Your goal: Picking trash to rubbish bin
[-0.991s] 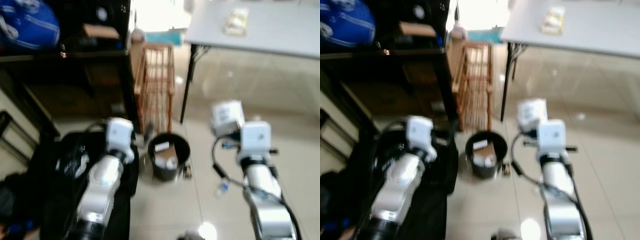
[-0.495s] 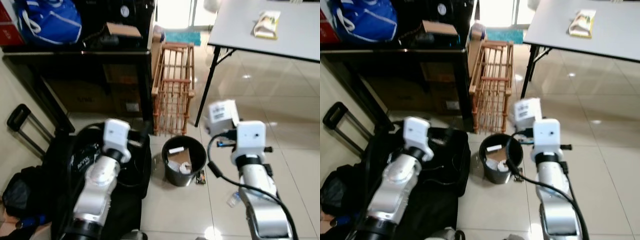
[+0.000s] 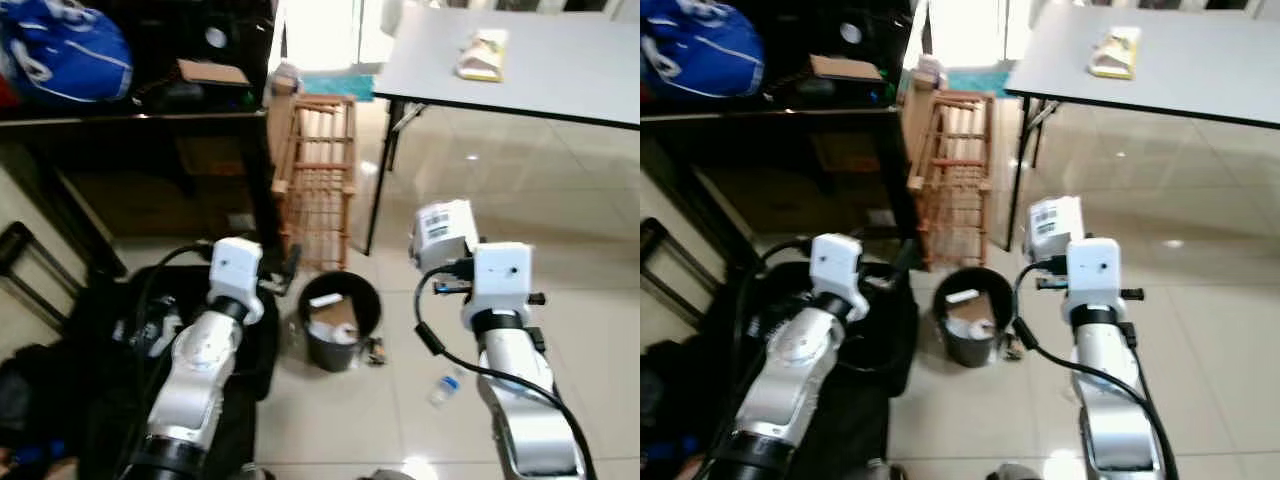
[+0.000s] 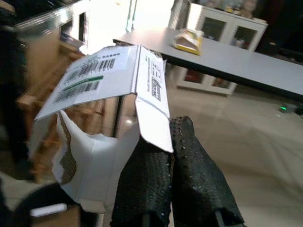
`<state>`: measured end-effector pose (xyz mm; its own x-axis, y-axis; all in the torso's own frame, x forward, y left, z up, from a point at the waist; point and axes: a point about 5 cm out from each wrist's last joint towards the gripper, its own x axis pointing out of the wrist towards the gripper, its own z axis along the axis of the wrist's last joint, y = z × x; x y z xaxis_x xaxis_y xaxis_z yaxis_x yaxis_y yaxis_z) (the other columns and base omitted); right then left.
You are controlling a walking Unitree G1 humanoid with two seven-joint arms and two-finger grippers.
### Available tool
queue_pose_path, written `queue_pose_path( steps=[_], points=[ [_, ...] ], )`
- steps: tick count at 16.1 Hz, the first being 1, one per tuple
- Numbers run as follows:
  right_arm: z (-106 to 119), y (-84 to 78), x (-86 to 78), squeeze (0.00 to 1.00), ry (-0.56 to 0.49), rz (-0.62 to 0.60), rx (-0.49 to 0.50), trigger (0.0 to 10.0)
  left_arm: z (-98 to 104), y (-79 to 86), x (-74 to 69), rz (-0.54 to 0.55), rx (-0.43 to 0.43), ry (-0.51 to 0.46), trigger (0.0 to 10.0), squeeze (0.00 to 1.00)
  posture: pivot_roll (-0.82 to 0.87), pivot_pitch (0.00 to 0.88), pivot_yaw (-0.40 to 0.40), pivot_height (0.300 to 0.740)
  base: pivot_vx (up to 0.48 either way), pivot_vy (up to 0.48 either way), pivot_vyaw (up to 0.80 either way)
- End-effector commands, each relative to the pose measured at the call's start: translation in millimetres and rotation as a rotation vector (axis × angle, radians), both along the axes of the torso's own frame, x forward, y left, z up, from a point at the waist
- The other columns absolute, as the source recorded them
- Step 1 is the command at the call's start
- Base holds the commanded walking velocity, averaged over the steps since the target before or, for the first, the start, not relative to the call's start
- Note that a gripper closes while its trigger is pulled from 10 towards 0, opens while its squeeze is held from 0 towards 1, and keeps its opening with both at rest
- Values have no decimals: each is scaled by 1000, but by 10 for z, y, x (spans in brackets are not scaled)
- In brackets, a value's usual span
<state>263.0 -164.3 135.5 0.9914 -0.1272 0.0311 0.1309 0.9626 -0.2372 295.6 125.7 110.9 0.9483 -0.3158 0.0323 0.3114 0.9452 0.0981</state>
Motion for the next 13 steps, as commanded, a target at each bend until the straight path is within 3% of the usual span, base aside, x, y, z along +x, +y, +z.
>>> queue_pose_path(
  steps=[1, 4, 9, 13],
  points=[
    [8, 24, 7, 0, -4, 11, 5, 10000, 0, 63, 16, 14, 23, 0, 10000, 0, -41, 103, 32, 740, 0, -472, 0],
    [6, 30, 4, 0, -3, 12, 6, 10000, -5, 66, 16, 17, 25, 5, 10000, 0, -40, 105, 32, 740, 0, -399, 0],
    [-2, 31, 5, 0, -1, 14, 6, 10000, -13, 73, 21, 21, 10, 7, 10000, 0, -41, 104, 34, 740, 0, 0, 0],
    [-2, 42, 16, 0, -2, 18, 7, 10000, -1, 73, 33, 12, 11, -1, 10000, 0, -40, 100, 34, 740, 397, 0, 0]
  ],
)
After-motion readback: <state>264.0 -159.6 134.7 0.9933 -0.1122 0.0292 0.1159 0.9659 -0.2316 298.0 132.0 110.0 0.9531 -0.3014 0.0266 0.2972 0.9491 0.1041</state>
